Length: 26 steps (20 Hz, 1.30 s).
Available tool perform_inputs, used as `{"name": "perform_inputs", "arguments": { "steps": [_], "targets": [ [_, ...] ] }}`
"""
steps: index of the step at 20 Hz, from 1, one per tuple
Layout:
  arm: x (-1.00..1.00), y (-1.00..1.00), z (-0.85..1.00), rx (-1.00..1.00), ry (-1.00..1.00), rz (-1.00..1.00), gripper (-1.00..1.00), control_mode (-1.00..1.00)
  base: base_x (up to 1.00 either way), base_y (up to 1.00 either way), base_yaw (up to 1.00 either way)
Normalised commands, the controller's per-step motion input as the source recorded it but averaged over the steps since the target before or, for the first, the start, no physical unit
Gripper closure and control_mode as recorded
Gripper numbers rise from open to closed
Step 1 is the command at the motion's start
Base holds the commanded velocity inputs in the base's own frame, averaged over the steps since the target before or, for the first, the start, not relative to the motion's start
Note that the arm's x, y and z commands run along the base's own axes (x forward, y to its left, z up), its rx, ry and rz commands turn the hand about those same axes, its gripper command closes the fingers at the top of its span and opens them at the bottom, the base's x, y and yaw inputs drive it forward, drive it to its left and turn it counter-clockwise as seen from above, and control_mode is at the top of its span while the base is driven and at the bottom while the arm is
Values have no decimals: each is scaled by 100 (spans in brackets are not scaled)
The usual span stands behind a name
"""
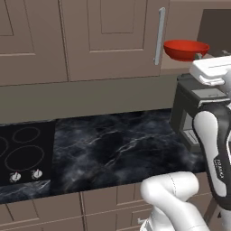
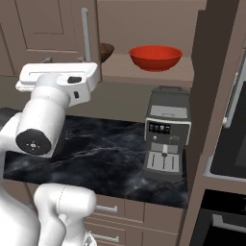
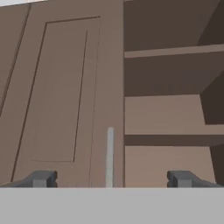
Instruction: Move the bowls from the cabinet to the plates on the dining table.
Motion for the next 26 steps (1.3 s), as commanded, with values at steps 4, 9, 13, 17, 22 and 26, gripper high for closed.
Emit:
{"name": "perform_inputs", "arguments": {
  "steps": [4, 9, 13, 17, 22, 26],
  "targets": [
    [15, 24, -9, 3, 2, -3, -100, -100, 0, 0, 0],
    [14, 5, -13, 7, 0, -10, -100, -100, 0, 0, 0],
    [30, 7, -12, 1, 0, -6, -100, -100, 0, 0, 0],
    [43, 19, -4, 0, 0, -1, -100, -100, 0, 0, 0],
    [48, 14, -2, 0, -1, 0, -100, -100, 0, 0, 0],
    [45, 7, -3, 0, -1, 0, -100, -100, 0, 0, 0]
  ]
}}
